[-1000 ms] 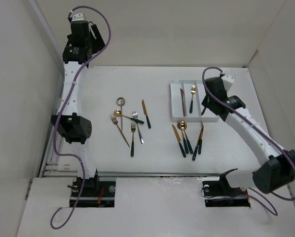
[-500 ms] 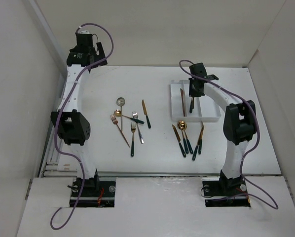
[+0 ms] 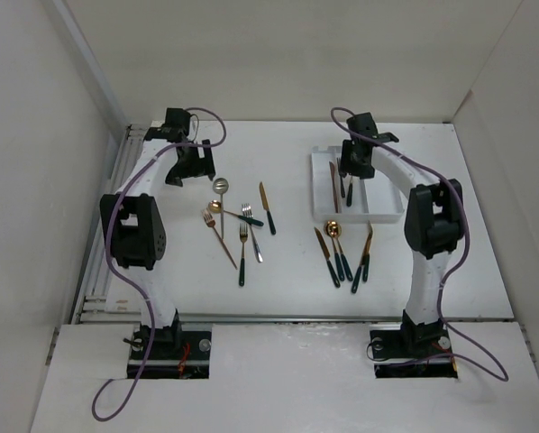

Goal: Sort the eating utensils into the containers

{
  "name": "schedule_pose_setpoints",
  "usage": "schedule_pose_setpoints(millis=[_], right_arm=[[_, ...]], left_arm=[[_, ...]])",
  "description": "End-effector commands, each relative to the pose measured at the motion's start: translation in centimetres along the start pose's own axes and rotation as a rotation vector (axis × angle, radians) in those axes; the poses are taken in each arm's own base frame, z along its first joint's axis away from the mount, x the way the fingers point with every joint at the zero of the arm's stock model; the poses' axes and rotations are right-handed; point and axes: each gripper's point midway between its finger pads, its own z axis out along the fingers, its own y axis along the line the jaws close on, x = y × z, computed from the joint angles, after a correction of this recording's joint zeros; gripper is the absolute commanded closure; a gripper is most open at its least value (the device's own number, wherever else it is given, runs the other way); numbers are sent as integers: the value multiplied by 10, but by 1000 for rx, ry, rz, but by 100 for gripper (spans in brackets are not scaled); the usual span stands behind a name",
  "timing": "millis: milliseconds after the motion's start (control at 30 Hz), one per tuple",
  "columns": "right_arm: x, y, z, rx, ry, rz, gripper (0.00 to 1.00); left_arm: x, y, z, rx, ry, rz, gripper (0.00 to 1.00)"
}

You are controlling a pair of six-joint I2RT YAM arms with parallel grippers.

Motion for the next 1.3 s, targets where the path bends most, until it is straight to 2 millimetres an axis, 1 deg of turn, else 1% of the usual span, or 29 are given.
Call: schedule_pose_setpoints(millis=[0, 33, 67, 100, 133, 167, 200, 233, 267, 300, 333, 367, 400, 433, 467, 500, 533, 600, 633, 667, 700, 733, 833, 867, 933, 967, 1033, 1100, 1267], right_arm=[[-26, 4, -60, -12, -99, 41, 42], [-23, 1, -72, 2, -108, 49, 42], [-6, -5, -74, 27, -87, 50, 38], [6, -6, -83, 27, -74, 58, 36], [10, -10, -107, 2, -96, 114, 36], [27, -12, -112, -11, -63, 135, 36], [65, -21, -105, 10, 13, 143, 36], [78, -24, -119, -11, 20, 200, 37], [95, -25, -119, -26, 47, 220, 41], [135, -27, -112, -42, 136, 234, 47], [148, -24, -114, -61, 153, 258, 59], [151, -19, -122, -95, 128, 322, 63], [162, -17, -124, -100, 136, 336, 64], [181, -23, -121, -78, 166, 359, 65], [183, -22, -126, -79, 150, 397, 65], [189, -26, -125, -65, 152, 409, 65], [201, -30, -122, -48, 174, 412, 65], [208, -25, -115, -75, 176, 408, 65], [217, -23, -110, -79, 204, 405, 66], [225, -26, -106, -62, 226, 400, 67], [234, -28, -101, -31, 265, 399, 67], [233, -31, -100, -19, 256, 398, 67], [237, -38, -104, 34, 242, 384, 67], [234, -42, -104, 55, 227, 381, 67], [235, -48, -106, 92, 229, 381, 67], [234, -50, -106, 99, 223, 380, 63], [231, -58, -108, 144, 204, 379, 55], [229, -66, -109, 183, 189, 370, 54], [233, -70, -103, 219, 202, 344, 53]], left_arm=[[18, -10, -22, 52, 27, 45, 12], [35, -10, -16, 45, 76, 55, 12], [43, -13, -13, 45, 96, 65, 12], [56, -9, -12, 32, 141, 50, 12], [74, -13, -6, 39, 186, 64, 12], [83, -18, -4, 47, 210, 68, 12], [90, -19, 0, 48, 235, 56, 12], [92, -22, 0, 52, 236, 66, 12], [92, -23, 2, 51, 234, 57, 12], [85, -23, 0, 46, 211, 59, 12], [76, -24, -1, 43, 182, 60, 12], [58, -28, -6, 49, 128, 61, 12], [48, -29, -10, 48, 98, 61, 12], [35, -31, -14, 46, 58, 62, 12], [23, -33, -18, 48, 18, 61, 12], [6, -35, -27, 43, -33, 60, 12], [-4, -38, -31, 53, -64, 50, 12], [-22, -42, -40, 62, -124, 48, 11], [-24, -45, -40, 75, -131, 48, 11], [-34, -48, -44, 85, -164, 47, 11], [-34, -48, -44, 86, -165, 47, 11], [-44, -49, -51, 84, -197, 45, 11], [-57, -51, -61, 88, -249, 52, 11], [-58, -51, -65, 91, -259, 51, 11], [-60, -52, -66, 96, -269, 40, 9], [-65, -48, -68, 92, -279, 31, 9], [-64, -50, -68, 102, -276, 33, 9], [-64, -50, -68, 102, -276, 33, 9], [-67, -53, -72, 138, -276, 9, 9]])
